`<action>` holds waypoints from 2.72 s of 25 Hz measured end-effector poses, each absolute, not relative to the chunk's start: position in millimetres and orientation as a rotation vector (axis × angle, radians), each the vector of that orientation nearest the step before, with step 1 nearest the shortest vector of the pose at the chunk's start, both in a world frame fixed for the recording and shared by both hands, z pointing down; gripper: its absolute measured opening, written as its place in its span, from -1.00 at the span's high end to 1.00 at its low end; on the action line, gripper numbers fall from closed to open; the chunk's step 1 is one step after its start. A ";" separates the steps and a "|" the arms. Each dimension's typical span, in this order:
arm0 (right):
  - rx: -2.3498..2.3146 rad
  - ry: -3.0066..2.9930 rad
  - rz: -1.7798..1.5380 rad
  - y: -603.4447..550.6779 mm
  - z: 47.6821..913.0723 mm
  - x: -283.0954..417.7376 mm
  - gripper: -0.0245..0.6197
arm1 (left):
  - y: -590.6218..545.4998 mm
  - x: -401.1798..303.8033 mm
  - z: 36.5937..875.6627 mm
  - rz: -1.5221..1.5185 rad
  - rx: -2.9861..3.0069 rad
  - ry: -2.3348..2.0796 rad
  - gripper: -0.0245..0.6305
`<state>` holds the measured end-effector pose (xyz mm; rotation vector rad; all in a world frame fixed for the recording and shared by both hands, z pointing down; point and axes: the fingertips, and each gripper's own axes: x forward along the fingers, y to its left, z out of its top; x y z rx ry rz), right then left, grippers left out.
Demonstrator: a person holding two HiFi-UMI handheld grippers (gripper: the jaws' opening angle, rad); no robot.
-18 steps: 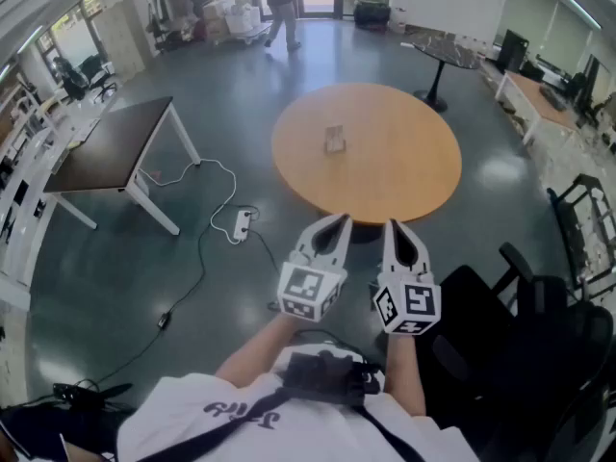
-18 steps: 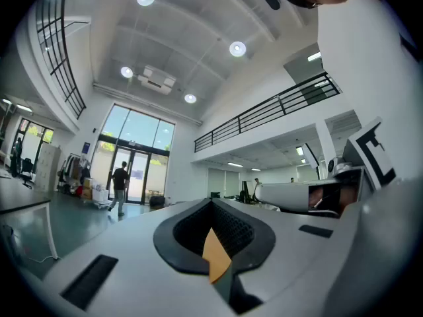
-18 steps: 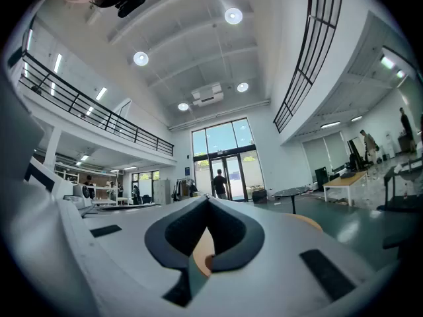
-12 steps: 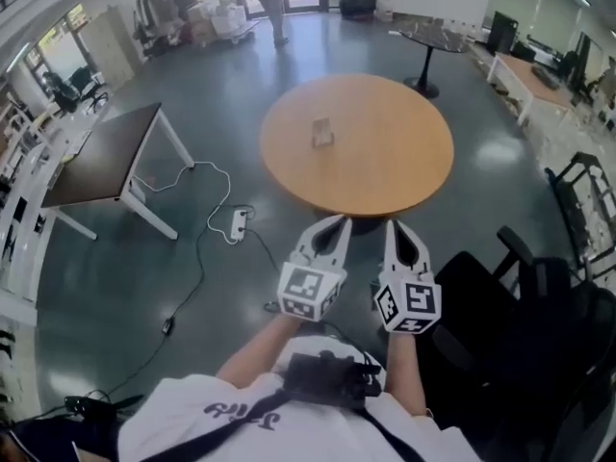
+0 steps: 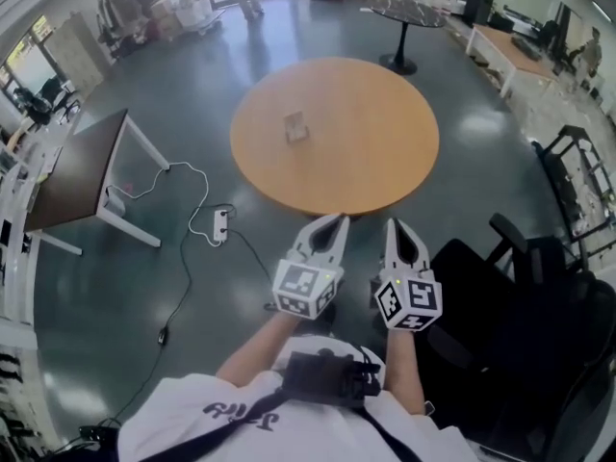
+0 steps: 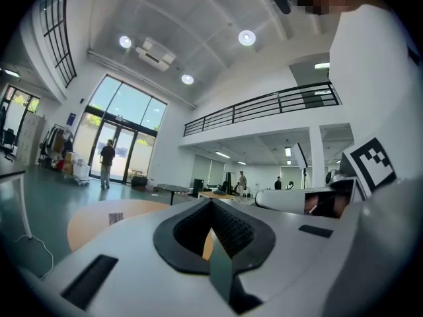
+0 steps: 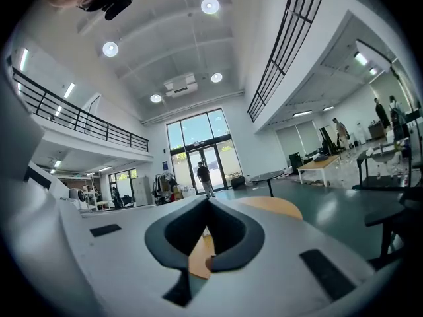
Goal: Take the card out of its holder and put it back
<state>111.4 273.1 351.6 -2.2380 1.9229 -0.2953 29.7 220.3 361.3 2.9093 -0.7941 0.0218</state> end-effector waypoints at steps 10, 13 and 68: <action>-2.155 2.173 -0.317 125.3 354.7 112.2 0.86 | 82.0 41.2 371.8 -0.011 2.800 -0.923 0.92; -2.140 2.224 -0.319 83.9 354.1 111.7 0.86 | 42.2 45.7 371.6 -0.043 2.751 -0.918 0.92; -1.868 2.617 -0.869 -132.8 503.3 127.1 0.86 | -237.7 -59.6 586.7 0.617 2.731 -0.929 0.51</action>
